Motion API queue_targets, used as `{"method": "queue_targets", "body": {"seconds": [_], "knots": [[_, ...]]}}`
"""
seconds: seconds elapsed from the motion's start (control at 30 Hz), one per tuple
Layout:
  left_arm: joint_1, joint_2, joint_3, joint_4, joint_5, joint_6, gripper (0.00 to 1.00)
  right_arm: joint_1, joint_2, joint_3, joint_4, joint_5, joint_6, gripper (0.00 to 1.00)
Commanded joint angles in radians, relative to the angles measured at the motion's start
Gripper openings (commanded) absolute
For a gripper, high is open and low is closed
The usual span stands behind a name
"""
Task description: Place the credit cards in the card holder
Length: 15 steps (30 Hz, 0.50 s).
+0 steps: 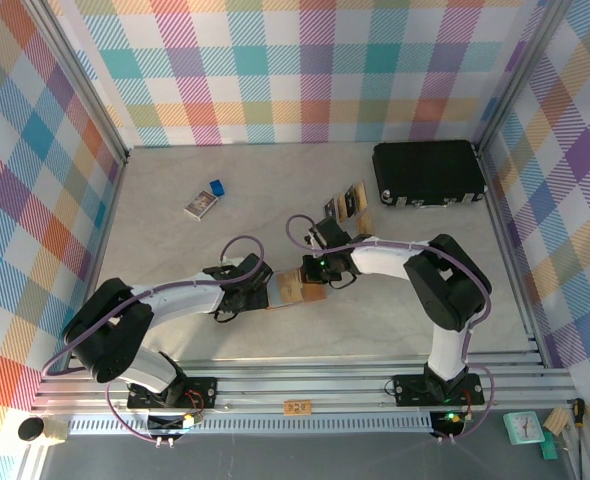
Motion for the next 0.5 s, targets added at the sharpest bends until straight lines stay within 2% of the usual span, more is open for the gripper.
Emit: {"method": "queue_targets", "body": {"seconds": [0.0,0.47], "knots": [[0.009,0.079,-0.028,0.084,0.033,0.009,1.00,0.009,0.024,0.035,-0.013,-0.016,-0.002,0.03],[0.009,0.095,-0.034,0.104,0.043,0.010,1.00,0.060,0.059,0.070,-0.008,-0.037,0.017,0.01]]}}
